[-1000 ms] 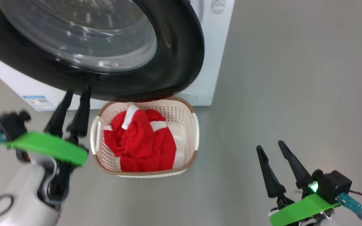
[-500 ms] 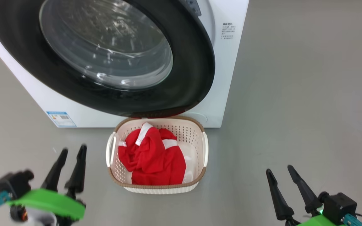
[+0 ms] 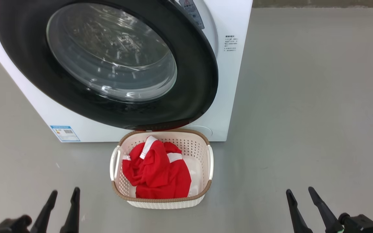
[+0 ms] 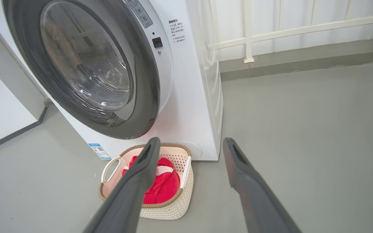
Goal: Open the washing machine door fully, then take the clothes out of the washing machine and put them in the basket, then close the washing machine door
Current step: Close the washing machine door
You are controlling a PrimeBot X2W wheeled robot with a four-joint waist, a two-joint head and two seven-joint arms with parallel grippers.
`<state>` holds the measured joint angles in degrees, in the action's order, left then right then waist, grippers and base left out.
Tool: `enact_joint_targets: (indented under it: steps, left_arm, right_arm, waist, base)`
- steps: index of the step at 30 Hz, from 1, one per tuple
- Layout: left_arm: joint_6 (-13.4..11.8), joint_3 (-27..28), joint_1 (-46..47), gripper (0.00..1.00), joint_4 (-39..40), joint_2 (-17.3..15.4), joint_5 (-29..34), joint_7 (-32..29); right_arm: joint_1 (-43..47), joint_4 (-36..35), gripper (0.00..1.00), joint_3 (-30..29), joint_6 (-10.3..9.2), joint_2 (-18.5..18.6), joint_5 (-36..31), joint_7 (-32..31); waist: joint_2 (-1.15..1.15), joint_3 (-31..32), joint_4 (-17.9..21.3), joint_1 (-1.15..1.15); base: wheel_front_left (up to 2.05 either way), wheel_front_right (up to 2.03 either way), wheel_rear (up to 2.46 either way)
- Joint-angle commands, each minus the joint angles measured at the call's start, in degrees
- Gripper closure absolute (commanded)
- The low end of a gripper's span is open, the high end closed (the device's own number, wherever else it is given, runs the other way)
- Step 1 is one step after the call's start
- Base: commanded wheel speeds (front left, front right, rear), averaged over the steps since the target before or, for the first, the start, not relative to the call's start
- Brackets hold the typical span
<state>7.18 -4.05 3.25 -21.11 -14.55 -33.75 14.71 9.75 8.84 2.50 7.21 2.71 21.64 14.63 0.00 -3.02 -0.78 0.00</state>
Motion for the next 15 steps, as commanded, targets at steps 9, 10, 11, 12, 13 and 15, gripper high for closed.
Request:
enact_joint_targets:
  steps: [9, 10, 11, 12, 13, 15]
  left_arm:
    - [0.31, 7.34, -4.13, 0.00, 3.72, 1.55, 7.56, 0.29]
    - [0.31, 7.83, -4.63, 0.00, 3.93, 1.89, 8.14, 0.29]
    - [0.31, 8.24, -5.10, 0.00, 4.14, 2.21, 8.61, 0.29]
    - [0.31, 8.70, -5.52, 0.00, 4.43, 2.46, 9.18, 0.29]
    - [0.31, 9.20, -5.93, 0.00, 4.75, 2.77, 9.67, 0.29]
    - [0.31, 9.79, -6.66, 0.00, 5.12, 3.38, 10.16, 0.29]
  right_arm:
    - [1.66, -1.95, 0.00, 0.49, 0.28, 0.48, 0.21, 0.37]
    - [1.92, -2.02, 0.00, 0.34, 0.28, 0.49, 0.25, 0.37]
    - [2.17, -2.10, 0.00, 0.20, 0.28, 0.49, 0.28, 0.37]
    - [2.43, -2.20, 0.00, 0.07, 0.28, 0.49, 0.29, 0.37]
    - [2.70, -2.30, 0.00, -0.05, 0.28, 0.49, 0.31, 0.37]
    - [3.26, -2.44, 0.00, -0.28, 0.28, 0.49, 0.32, 0.37]
  waist:
    - [0.00, 1.72, -0.25, 0.00]
    - [0.00, 1.86, -0.27, 0.00]
    - [0.00, 1.99, -0.31, 0.00]
    - [0.00, 2.07, -0.34, 0.00]
    - [0.00, 2.18, -0.37, 0.00]
    - [0.00, 2.29, -0.49, 0.00]
  base:
    - [0.00, 0.00, 0.00]
    - [0.00, 0.00, 0.00]
    - [0.00, 0.00, 0.00]
    - [0.00, 0.00, 0.00]
    - [0.00, 0.00, 0.00]
    - [0.00, 0.00, 0.00]
